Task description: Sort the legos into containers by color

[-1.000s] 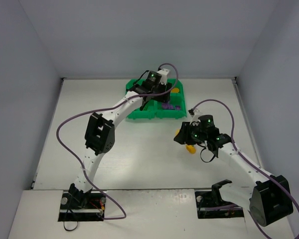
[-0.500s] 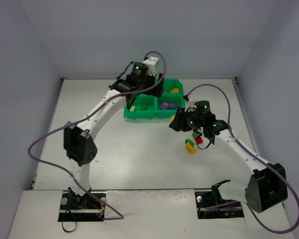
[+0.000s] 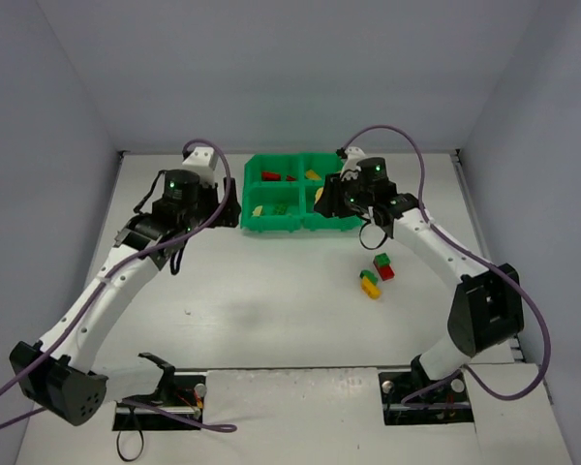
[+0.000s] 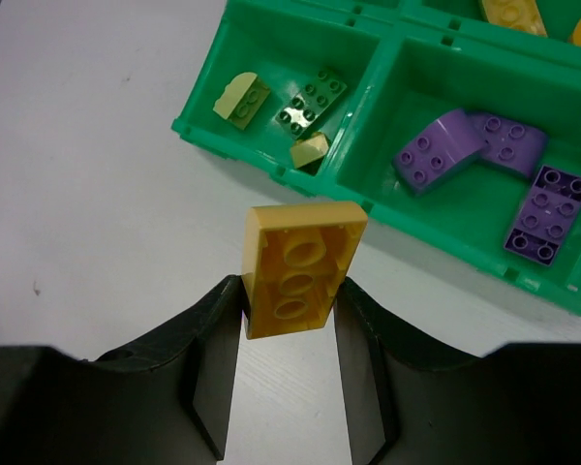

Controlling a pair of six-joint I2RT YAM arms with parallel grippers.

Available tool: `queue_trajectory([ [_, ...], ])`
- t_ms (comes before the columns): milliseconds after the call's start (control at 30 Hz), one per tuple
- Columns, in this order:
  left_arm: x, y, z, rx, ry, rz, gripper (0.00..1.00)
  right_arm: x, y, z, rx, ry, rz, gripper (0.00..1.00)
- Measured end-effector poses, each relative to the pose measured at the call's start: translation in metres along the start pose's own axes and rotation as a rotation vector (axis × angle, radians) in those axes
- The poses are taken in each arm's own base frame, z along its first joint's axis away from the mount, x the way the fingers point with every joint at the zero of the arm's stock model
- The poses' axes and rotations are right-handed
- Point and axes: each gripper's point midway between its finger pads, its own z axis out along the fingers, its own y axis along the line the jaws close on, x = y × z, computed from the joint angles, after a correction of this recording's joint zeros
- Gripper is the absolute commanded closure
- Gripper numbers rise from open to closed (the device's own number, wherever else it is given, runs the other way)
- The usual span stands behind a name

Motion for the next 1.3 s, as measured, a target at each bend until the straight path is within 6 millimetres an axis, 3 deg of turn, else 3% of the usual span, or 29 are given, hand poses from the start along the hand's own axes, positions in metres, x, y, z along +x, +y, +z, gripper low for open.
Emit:
queue_trajectory([
  [133, 0.04, 0.01, -0.012, -0.014, 0.051, -0.024, 0.22, -0.014, -0.009, 0.018, 0.033, -0.006, -0.011, 1.0],
  [233, 0.055, 0.013, -0.018, -0.013, 0.065, -0.039, 0.22, -0.027, -0.015, 0.031, 0.058, -0.021, -0.021, 1.0],
  [500, 0.056, 0.013, -0.033, 0.001, 0.04, -0.065, 0.22, -0.051, -0.031, 0.066, 0.111, -0.046, -0.033, 1.0],
  [567, 0.056, 0.014, -0.037, 0.001, 0.036, -0.066, 0.13, -0.057, -0.035, 0.075, 0.121, -0.054, -0.037, 1.0],
  [667, 0.056, 0.015, -0.043, -0.002, 0.031, -0.076, 0.12, -0.063, -0.043, 0.088, 0.137, -0.06, -0.036, 0.99],
  [733, 0.057, 0.016, -0.047, -0.005, 0.03, -0.079, 0.03, -0.065, -0.05, 0.095, 0.151, -0.063, -0.032, 0.99],
  [933, 0.063, 0.02, -0.055, -0.02, 0.035, -0.101, 0.03, -0.076, -0.078, 0.117, 0.194, -0.076, -0.016, 0.96],
  [1167, 0.078, 0.024, -0.061, -0.03, 0.06, -0.124, 0.03, -0.087, -0.113, 0.143, 0.23, -0.094, 0.006, 0.77],
  [1300, 0.08, 0.024, -0.063, -0.033, 0.068, -0.132, 0.03, -0.092, -0.127, 0.153, 0.241, -0.105, 0.013, 0.57],
])
